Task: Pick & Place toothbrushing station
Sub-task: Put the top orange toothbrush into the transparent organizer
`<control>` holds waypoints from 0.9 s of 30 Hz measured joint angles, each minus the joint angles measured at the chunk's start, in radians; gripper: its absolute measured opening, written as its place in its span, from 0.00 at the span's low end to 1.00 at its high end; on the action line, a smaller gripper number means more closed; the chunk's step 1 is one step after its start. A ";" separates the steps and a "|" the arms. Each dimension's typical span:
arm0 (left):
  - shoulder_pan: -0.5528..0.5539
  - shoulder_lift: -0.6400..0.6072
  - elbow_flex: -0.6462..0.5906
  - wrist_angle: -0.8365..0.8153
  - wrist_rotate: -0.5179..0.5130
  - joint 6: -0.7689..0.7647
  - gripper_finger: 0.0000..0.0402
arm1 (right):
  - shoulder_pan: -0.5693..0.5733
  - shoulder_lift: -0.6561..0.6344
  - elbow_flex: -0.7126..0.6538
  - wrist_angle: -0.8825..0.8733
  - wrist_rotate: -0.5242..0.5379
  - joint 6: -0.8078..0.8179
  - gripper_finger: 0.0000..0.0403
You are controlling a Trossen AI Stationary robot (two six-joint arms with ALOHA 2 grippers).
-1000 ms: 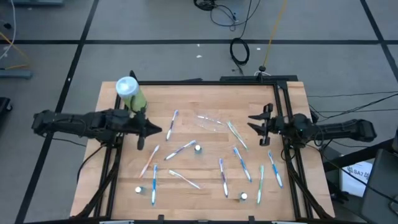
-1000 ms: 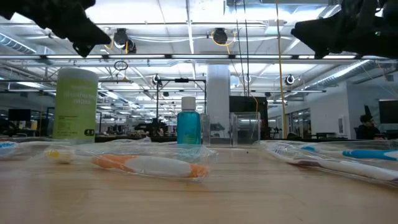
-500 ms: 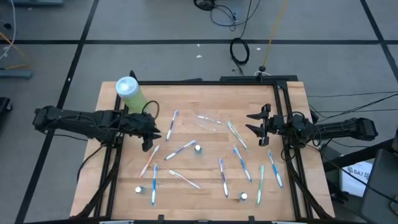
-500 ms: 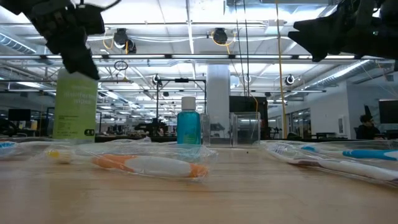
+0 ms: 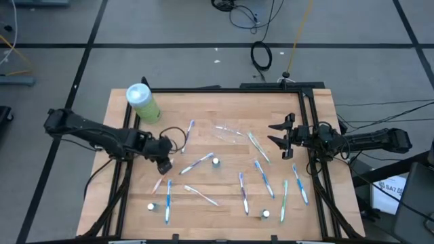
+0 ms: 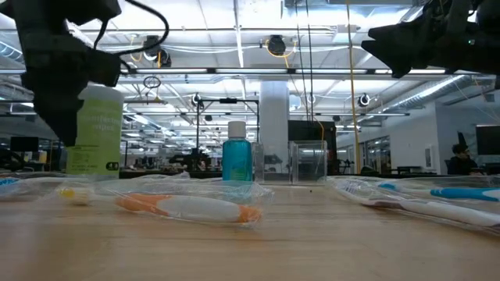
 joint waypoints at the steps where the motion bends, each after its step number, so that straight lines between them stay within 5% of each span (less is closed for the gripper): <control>1: -0.011 0.025 0.000 0.001 -0.005 -0.019 0.45 | 0.000 0.000 0.000 0.000 0.000 0.000 0.47; 16: -0.081 0.268 0.000 0.052 -0.004 -0.224 0.44 | 0.000 0.000 0.001 -0.002 0.000 -0.002 0.47; 27: -0.081 0.310 -0.001 0.049 -0.009 -0.279 0.21 | 0.000 0.000 0.001 -0.002 0.003 -0.002 0.46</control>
